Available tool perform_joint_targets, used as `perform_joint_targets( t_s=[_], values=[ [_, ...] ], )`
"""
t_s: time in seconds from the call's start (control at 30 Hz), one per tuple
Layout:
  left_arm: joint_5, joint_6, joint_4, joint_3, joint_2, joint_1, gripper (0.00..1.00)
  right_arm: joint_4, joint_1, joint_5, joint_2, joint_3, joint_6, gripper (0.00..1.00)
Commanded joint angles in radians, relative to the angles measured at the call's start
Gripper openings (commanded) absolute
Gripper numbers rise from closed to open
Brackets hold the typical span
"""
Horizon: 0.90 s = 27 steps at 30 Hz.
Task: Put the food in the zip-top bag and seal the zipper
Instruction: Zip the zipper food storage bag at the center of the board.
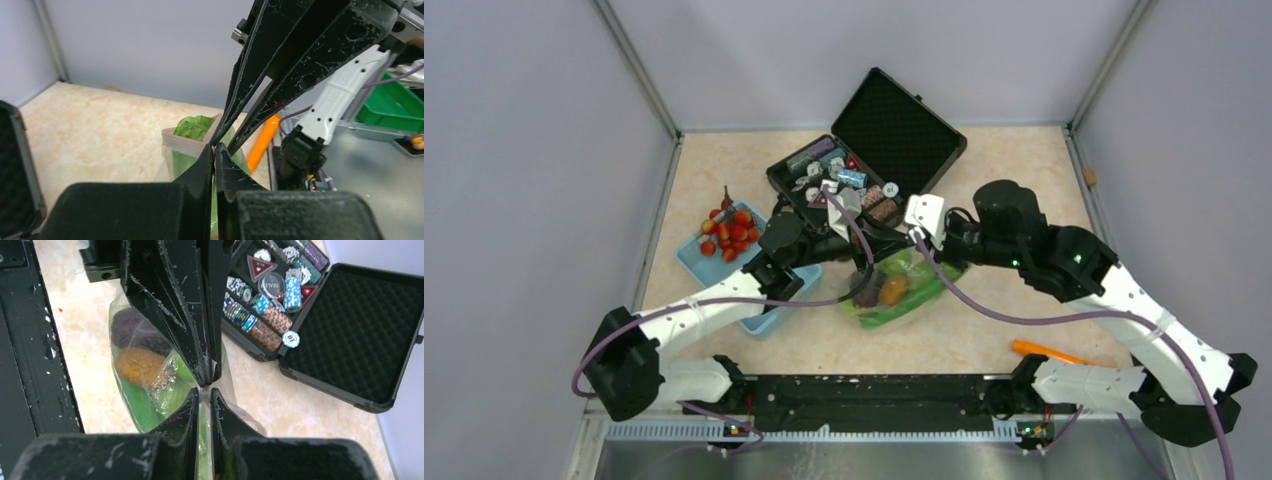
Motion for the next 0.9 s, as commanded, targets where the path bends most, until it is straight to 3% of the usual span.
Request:
perform_joint_targets(
  t_s=[0.0, 0.47, 0.87],
  values=[
    [-0.224, 0.173, -0.179, 0.016, -0.042, -0.039, 0.0, -0.047, 0.008, 0.0, 0.051, 0.061, 0.016, 0.0],
    [-0.543, 0.288, -0.265, 0.025, -0.095, -0.126, 0.0, -0.087, 0.009, 0.048, 0.06, 0.071, 0.022, 0.0],
    [-0.388, 0.303, -0.254, 0.019, -0.188, -0.127, 0.0, -0.09, 0.009, 0.051, 0.015, 0.071, 0.031, 0.0]
  ],
)
